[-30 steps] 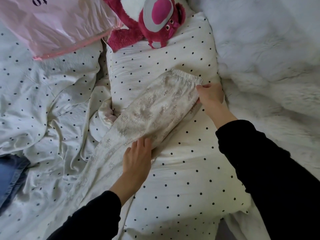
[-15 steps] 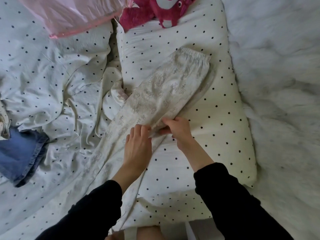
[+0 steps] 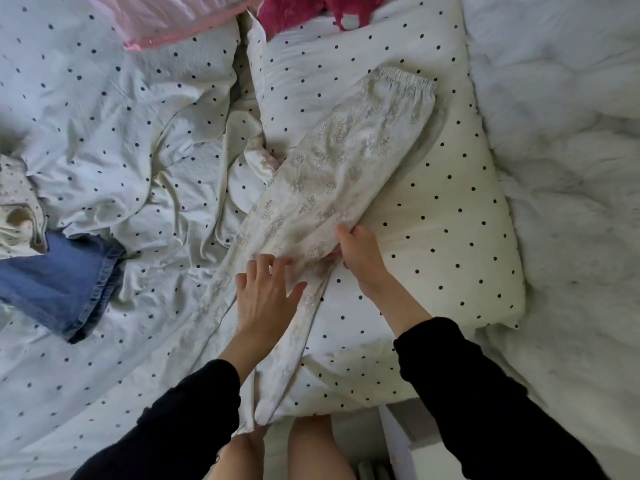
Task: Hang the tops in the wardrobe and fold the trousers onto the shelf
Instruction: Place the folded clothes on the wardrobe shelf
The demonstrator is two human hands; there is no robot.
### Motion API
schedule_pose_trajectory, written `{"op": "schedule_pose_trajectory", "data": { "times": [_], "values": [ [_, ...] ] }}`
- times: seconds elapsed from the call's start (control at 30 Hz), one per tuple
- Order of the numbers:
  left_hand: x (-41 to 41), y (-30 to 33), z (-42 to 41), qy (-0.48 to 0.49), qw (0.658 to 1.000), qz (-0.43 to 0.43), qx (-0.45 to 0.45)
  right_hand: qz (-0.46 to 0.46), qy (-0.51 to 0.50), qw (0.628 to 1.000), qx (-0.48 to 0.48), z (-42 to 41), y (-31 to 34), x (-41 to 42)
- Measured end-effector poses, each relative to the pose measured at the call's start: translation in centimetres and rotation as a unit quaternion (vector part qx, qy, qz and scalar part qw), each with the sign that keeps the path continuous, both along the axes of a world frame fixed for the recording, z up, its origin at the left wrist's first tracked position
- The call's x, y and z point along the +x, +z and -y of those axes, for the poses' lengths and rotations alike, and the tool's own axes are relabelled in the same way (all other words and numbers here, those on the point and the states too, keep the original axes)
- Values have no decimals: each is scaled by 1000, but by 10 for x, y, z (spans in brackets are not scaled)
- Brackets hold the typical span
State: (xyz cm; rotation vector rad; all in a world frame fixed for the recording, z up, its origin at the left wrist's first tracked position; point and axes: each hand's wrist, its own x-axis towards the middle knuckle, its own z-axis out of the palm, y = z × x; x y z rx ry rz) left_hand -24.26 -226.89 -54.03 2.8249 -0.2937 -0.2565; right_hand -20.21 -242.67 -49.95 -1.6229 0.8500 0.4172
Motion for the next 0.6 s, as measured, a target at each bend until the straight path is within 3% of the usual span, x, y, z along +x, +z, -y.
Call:
{"op": "schedule_pose_trajectory", "data": {
  "times": [0.1, 0.27, 0.37, 0.47, 0.6],
  "values": [
    [-6, -3, -1, -12, 1000, -13, -7, 15, -16, 998, 51, -9, 4, -13],
    [-17, -5, -17, -12, 997, -67, -29, -27, 144, 989, -25, -42, -16, -32],
    [-34, -8, -50, 5, 995, -86, -48, -20, 178, 983, -49, -68, -23, -43],
    [-55, -14, -90, -5, 992, -113, -47, -32, 153, 987, -42, -87, -27, -64],
    [-62, -21, -122, -63, 982, -176, -35, -8, 30, 999, -9, -107, -27, -95]
  ]
}}
